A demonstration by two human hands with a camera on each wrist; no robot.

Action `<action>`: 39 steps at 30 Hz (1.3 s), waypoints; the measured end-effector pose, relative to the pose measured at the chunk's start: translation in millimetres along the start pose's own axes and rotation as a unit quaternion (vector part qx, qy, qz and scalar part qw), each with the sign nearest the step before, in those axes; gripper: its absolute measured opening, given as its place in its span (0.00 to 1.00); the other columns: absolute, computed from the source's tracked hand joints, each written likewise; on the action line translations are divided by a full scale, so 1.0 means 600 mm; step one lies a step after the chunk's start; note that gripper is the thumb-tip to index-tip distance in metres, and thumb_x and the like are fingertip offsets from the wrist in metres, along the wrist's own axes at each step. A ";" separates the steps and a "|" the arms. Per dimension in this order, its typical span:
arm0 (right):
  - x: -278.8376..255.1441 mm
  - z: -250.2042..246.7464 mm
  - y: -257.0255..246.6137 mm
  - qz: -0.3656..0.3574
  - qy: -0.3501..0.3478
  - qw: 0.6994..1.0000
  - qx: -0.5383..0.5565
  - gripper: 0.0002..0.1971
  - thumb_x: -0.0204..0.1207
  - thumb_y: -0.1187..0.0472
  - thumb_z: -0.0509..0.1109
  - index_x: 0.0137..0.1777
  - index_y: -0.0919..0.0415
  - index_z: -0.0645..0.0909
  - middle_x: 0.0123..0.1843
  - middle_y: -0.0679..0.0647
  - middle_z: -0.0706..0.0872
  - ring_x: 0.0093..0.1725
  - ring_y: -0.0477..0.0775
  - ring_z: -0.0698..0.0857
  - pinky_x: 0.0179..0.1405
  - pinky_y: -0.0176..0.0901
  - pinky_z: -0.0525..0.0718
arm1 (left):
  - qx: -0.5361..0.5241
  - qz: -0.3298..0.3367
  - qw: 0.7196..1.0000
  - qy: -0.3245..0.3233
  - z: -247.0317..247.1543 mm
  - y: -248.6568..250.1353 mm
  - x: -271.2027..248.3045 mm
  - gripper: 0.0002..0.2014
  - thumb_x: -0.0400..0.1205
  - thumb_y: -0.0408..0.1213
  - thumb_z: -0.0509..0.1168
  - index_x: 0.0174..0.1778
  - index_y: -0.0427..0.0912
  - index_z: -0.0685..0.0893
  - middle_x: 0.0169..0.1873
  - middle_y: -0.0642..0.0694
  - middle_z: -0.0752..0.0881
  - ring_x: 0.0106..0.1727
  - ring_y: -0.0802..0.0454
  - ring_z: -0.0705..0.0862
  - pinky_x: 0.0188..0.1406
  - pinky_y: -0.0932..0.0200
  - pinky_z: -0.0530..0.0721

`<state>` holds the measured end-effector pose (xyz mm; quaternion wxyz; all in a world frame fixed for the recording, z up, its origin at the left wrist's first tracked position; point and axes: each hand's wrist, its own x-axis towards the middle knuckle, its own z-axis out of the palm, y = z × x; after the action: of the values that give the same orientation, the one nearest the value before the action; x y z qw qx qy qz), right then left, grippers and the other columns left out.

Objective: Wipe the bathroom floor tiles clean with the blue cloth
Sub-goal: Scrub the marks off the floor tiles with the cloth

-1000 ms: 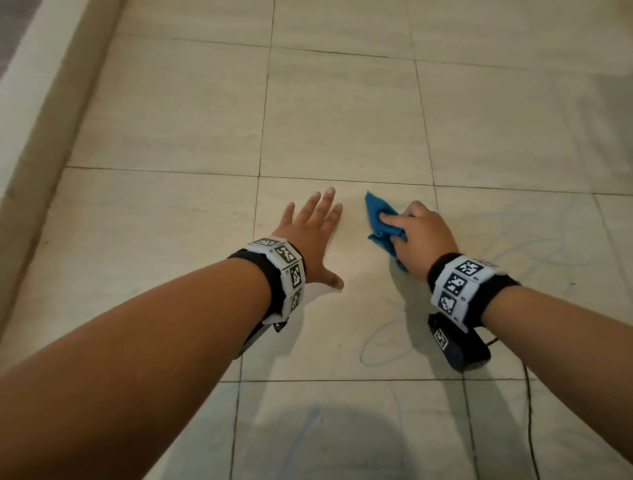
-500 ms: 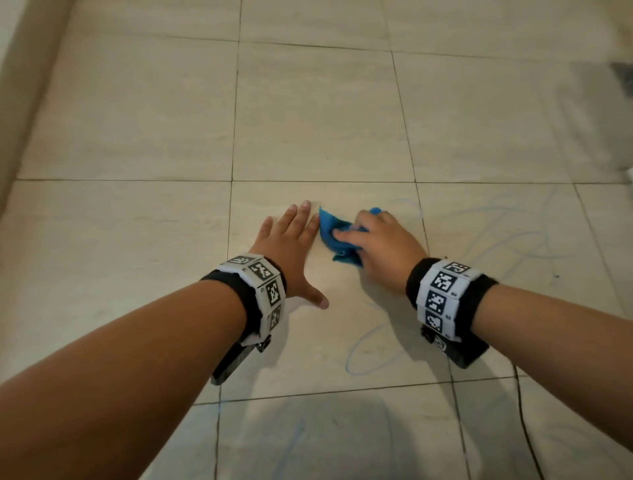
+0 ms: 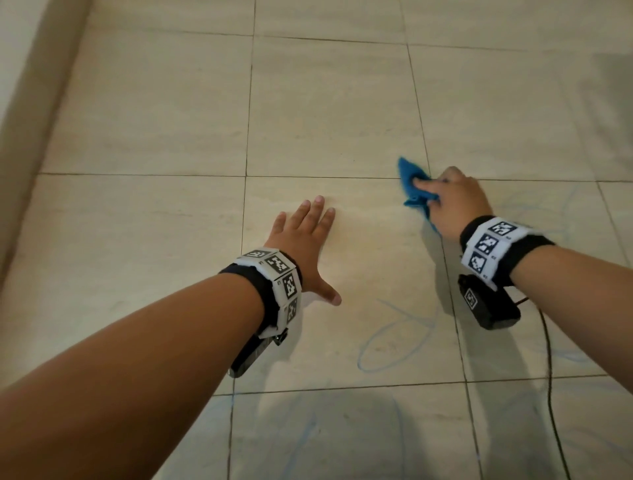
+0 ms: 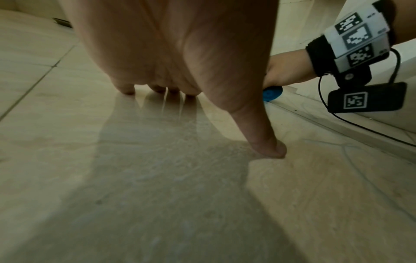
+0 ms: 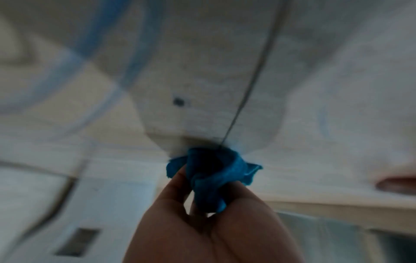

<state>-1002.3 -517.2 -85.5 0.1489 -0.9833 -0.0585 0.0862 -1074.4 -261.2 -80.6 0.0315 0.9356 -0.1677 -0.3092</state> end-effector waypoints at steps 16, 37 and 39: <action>-0.115 0.036 -0.039 -0.147 -0.042 0.988 -0.016 0.21 0.71 0.70 0.69 0.65 0.57 0.82 0.45 0.61 0.76 0.44 0.66 0.76 0.40 0.45 0.71 | 0.002 0.002 1.000 -0.005 -0.005 0.000 -0.003 0.70 0.63 0.72 0.71 0.82 0.43 0.29 0.82 0.44 0.27 0.83 0.45 0.32 0.82 0.41 0.39; -0.173 0.048 -0.083 0.099 0.019 0.994 0.038 0.11 0.77 0.68 0.66 0.58 0.65 0.83 0.45 0.57 0.73 0.44 0.58 0.77 0.44 0.38 0.72 | 0.025 0.032 0.998 -0.040 0.038 0.008 -0.047 0.70 0.65 0.69 0.73 0.81 0.44 0.25 0.80 0.42 0.23 0.82 0.44 0.28 0.79 0.36 0.36; -0.194 0.062 -0.110 0.063 0.026 0.997 0.024 0.15 0.74 0.70 0.67 0.60 0.61 0.84 0.43 0.54 0.70 0.44 0.60 0.76 0.42 0.42 0.71 | 0.028 0.034 0.998 -0.041 0.039 0.007 -0.046 0.70 0.65 0.69 0.73 0.80 0.44 0.25 0.79 0.42 0.23 0.82 0.44 0.28 0.79 0.36 0.36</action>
<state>-1129.0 -460.2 -83.0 0.1680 -0.9832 0.0095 0.0708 -1110.1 -255.1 -83.3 0.0088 0.9164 -0.2091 -0.3411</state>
